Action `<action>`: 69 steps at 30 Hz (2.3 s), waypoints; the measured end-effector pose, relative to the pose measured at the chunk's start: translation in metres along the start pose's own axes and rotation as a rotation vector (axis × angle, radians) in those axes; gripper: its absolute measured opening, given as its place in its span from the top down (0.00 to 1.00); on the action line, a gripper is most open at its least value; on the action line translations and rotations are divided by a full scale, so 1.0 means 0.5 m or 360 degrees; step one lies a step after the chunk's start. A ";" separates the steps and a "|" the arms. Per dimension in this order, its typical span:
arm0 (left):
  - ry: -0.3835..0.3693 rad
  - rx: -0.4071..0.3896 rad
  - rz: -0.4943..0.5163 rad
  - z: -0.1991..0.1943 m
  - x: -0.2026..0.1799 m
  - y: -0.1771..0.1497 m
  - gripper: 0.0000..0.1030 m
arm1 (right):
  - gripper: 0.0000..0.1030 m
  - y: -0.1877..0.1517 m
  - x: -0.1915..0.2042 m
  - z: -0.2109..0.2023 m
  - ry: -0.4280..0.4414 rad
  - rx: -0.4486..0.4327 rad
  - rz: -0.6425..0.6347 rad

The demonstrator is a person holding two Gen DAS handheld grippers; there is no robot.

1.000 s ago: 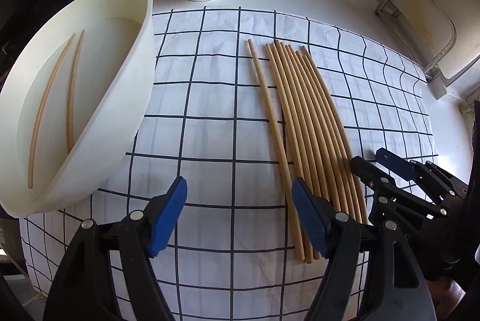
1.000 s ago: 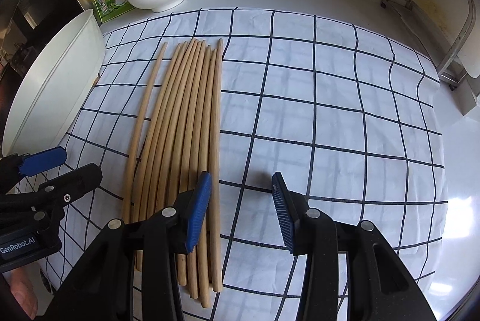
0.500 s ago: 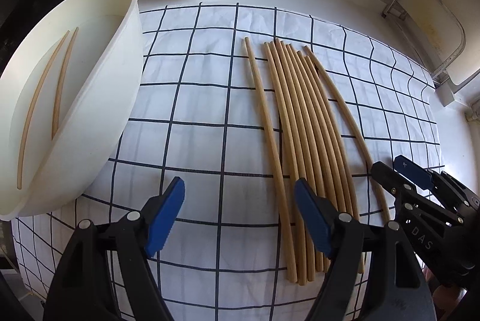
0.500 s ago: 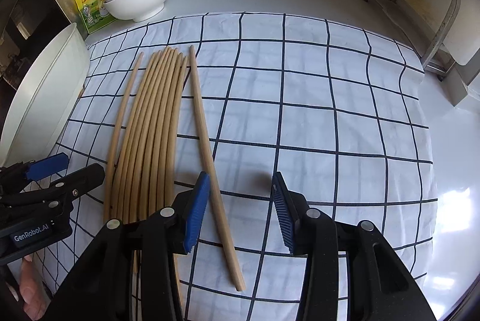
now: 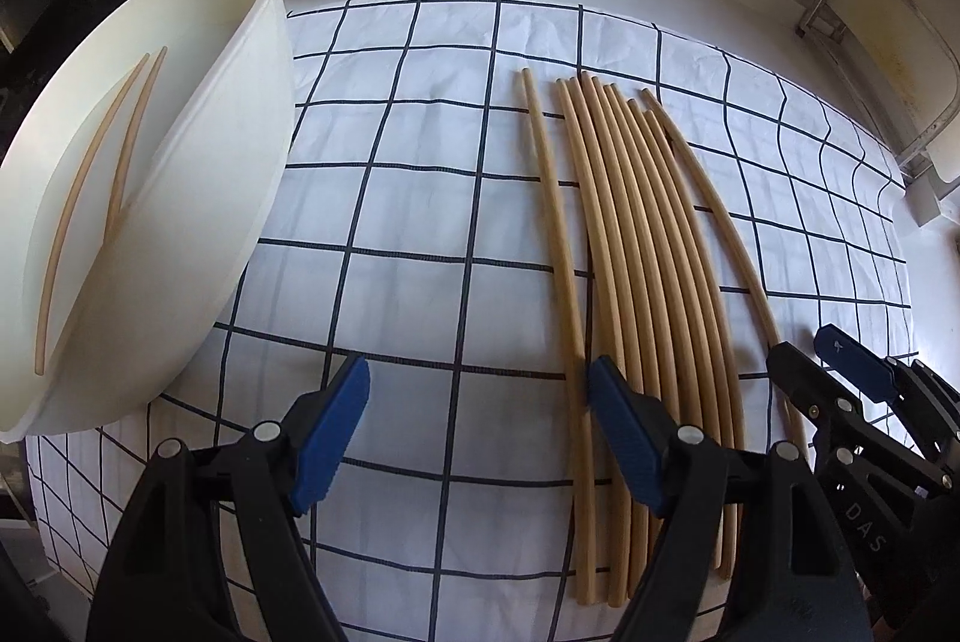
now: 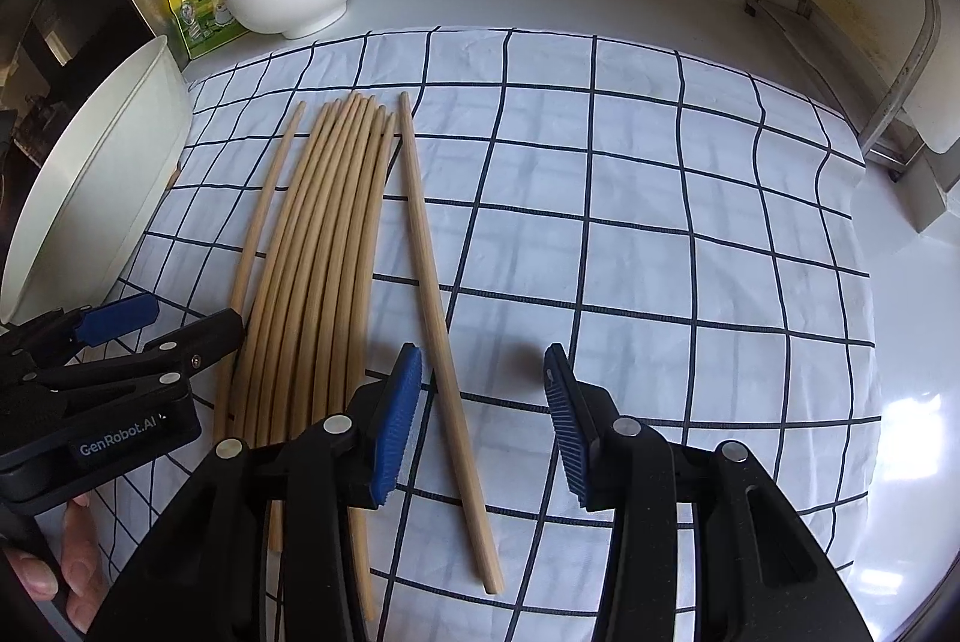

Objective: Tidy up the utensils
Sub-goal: 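Position both tools above separate chopsticks in the row, then close the left tool on one chopstick while the right tool grasps another, then lift both chopsticks into the white basin and open both tools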

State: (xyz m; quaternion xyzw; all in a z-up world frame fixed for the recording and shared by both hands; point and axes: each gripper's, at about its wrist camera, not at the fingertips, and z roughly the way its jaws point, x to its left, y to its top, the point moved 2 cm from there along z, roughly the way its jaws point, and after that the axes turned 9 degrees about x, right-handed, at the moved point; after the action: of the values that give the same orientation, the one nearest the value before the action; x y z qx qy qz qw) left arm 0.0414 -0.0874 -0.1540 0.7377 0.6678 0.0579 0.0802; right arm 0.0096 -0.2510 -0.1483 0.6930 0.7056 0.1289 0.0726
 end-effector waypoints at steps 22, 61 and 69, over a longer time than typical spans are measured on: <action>-0.0037 0.0007 0.0153 -0.013 -0.041 -0.007 0.93 | 0.94 0.007 0.046 0.011 -0.0019 -0.0029 -0.0186; -0.0019 -0.0275 -0.0186 -0.193 0.501 0.094 0.93 | 0.94 0.229 0.556 -0.091 0.0386 -0.0150 -0.0412; -0.0053 -0.0175 -0.0125 -0.133 0.528 0.123 0.93 | 0.94 0.254 0.601 -0.011 0.0338 0.0022 -0.0334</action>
State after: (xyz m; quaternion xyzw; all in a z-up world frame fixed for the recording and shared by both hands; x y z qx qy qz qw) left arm 0.1154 0.1721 -0.0824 0.7063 0.6906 0.0791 0.1338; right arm 0.1213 0.0488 -0.0842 0.5983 0.7788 0.1884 0.0058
